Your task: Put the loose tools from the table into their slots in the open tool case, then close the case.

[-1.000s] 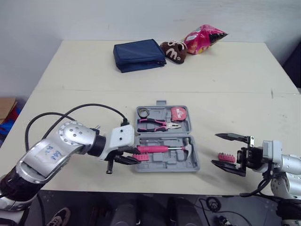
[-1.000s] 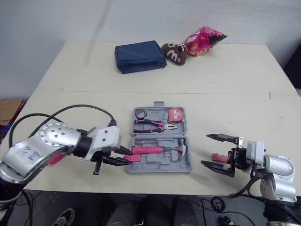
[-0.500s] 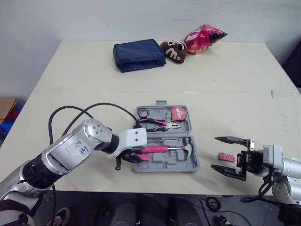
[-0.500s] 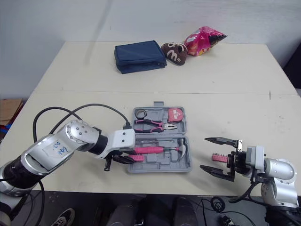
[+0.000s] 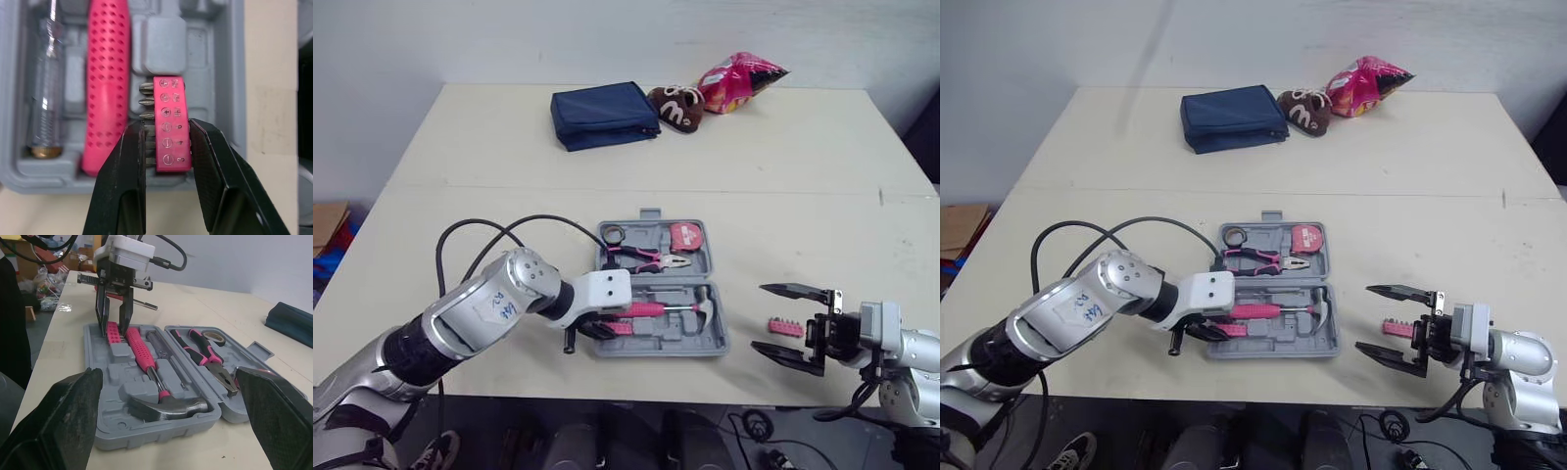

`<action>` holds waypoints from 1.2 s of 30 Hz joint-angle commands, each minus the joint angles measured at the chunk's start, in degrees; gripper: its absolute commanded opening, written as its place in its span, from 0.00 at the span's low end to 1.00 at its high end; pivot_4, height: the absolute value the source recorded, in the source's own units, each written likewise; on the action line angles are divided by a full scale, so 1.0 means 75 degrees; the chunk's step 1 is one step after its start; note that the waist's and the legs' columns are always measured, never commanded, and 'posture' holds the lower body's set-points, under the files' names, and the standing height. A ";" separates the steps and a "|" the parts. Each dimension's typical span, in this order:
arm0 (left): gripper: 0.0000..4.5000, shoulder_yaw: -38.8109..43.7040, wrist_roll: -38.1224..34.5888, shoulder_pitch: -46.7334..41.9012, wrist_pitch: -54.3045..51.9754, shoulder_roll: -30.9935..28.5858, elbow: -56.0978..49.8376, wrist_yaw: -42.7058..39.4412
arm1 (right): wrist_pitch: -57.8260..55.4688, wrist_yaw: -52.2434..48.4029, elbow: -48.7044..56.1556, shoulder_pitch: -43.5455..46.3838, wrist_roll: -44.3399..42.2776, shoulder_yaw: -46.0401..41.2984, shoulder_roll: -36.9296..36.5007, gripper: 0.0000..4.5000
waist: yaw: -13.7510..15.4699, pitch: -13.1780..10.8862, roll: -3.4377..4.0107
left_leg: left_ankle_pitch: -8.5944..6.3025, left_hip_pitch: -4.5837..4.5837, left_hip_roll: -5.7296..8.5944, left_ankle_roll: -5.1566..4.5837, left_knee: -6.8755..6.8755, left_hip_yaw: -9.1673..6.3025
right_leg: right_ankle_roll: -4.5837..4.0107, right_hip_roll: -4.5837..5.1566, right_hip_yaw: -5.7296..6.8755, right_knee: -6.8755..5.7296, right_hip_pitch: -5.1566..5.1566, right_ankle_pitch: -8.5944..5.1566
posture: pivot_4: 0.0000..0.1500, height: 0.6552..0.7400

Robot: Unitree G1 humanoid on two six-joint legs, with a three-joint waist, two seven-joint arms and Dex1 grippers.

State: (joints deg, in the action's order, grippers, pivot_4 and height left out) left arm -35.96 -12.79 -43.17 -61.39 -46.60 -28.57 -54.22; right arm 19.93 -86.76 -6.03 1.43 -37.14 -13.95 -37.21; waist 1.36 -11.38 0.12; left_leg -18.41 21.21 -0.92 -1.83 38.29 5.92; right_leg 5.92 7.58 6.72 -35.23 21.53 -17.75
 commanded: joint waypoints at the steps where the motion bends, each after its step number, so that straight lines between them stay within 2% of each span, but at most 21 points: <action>1: 0.15 -0.0176 0.0339 -0.0126 -0.0130 0.0088 0.0050 0.0248 | -0.0003 0.0056 0.0296 -0.0043 -0.0081 -0.0095 0.0058 1.00 | 0.0005 0.0000 0.0000 | 0.0000 0.0000 0.0001 -0.0001 0.0001 0.0000 | 0.0000 0.0002 -0.0001 -0.0001 -0.0001 0.0000 | 1.00 1.00; 11: 0.15 -0.0276 0.0336 -0.0067 -0.0348 0.0240 -0.0170 0.0405 | -0.0080 0.0140 0.0443 -0.0136 -0.0094 -0.0075 0.0077 1.00 | 0.0013 0.0001 -0.0001 | 0.0001 0.0000 0.0004 -0.0003 0.0026 -0.0005 | 0.0000 0.0009 -0.0002 -0.0022 -0.0004 0.0000 | 1.00 1.00; 13: 0.37 -0.0230 0.0323 -0.0073 -0.0232 0.0209 -0.0188 0.0363 | -0.0098 0.0142 0.0455 -0.0143 -0.0101 -0.0074 0.0075 1.00 | 0.0014 0.0001 -0.0001 | 0.0001 0.0000 0.0003 -0.0003 0.0031 -0.0007 | 0.0000 0.0010 -0.0002 -0.0026 -0.0004 0.0000 | 1.00 1.00; 17: 0.74 0.0077 0.0198 -0.0211 -0.0075 0.0182 -0.0505 0.0280 | -0.0171 0.0112 0.0503 -0.0190 -0.0132 -0.0099 0.0049 1.00 | 0.0017 0.0001 -0.0001 | 0.0001 0.0004 0.0002 -0.0004 0.0044 -0.0009 | 0.0000 0.0012 -0.0002 -0.0032 -0.0004 0.0000 | 1.00 1.00; 26: 0.74 0.0896 -0.0442 -0.0552 -0.0550 -0.0293 -0.1118 -0.0206 | -0.0384 0.0023 0.0595 -0.0245 -0.0177 -0.0118 -0.0016 1.00 | -0.0015 -0.0003 -0.0007 | 0.0000 0.0006 -0.0002 -0.0004 0.0048 -0.0010 | -0.0001 0.0011 -0.0003 -0.0035 -0.0004 -0.0001 | 1.00 1.00; 29: 0.74 0.1781 -0.0440 0.0286 0.0875 -0.0458 -0.0694 -0.0188 | -0.0416 0.0027 0.0625 -0.0257 -0.0173 -0.0133 -0.0005 1.00 | -0.0035 -0.0003 -0.0007 | 0.0000 0.0001 -0.0005 -0.0002 0.0046 -0.0009 | -0.0004 0.0014 -0.0007 -0.0037 -0.0003 -0.0002 | 1.00 1.00; 31: 0.74 0.2499 -0.0423 0.0944 0.2464 -0.0154 -0.0186 -0.0102 | -0.0416 0.0036 0.0638 -0.0279 -0.0165 -0.0148 0.0006 1.00 | -0.0032 -0.0004 -0.0008 | -0.0001 0.0000 -0.0010 0.0000 0.0048 -0.0010 | -0.0005 0.0017 -0.0006 -0.0037 -0.0003 -0.0003 | 1.00 1.00; 32: 0.62 0.2861 -0.0581 0.1328 0.2981 -0.0026 0.0011 -0.0173 | -0.0410 0.0045 0.0644 -0.0292 -0.0156 -0.0149 0.0015 1.00 | -0.0022 -0.0003 -0.0007 | 0.0000 0.0002 -0.0011 0.0000 0.0053 -0.0011 | -0.0006 0.0018 -0.0004 -0.0039 -0.0002 -0.0003 | 1.00 1.00; 33: 0.58 0.3073 -0.0592 0.1655 0.3724 0.0031 0.0174 -0.0313 | -0.0406 0.0058 0.0645 -0.0297 -0.0142 -0.0150 0.0020 1.00 | -0.0019 -0.0003 -0.0007 | -0.0001 0.0004 -0.0012 0.0000 0.0056 -0.0012 | -0.0006 0.0017 -0.0002 -0.0038 -0.0003 -0.0003 | 1.00 1.00; 36: 0.27 0.3295 -0.0519 0.2325 0.4528 0.0158 0.0445 -0.0399 | -0.0397 0.0074 0.0609 -0.0282 -0.0122 -0.0165 0.0017 1.00 | -0.0019 -0.0007 -0.0014 | -0.0005 0.0008 -0.0013 0.0001 0.0066 -0.0013 | -0.0006 0.0045 0.0001 -0.0038 -0.0003 -0.0003 | 1.00 1.00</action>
State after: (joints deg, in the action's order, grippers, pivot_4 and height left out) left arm -13.04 -16.60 -26.28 -31.61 -45.74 -25.11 -56.64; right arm 16.86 -86.24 -2.58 -0.65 -37.23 -13.93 -36.94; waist 1.21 -11.43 0.01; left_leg -18.46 21.27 -1.01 -1.83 38.79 5.83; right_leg 5.87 7.96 6.73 -35.51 21.51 -17.78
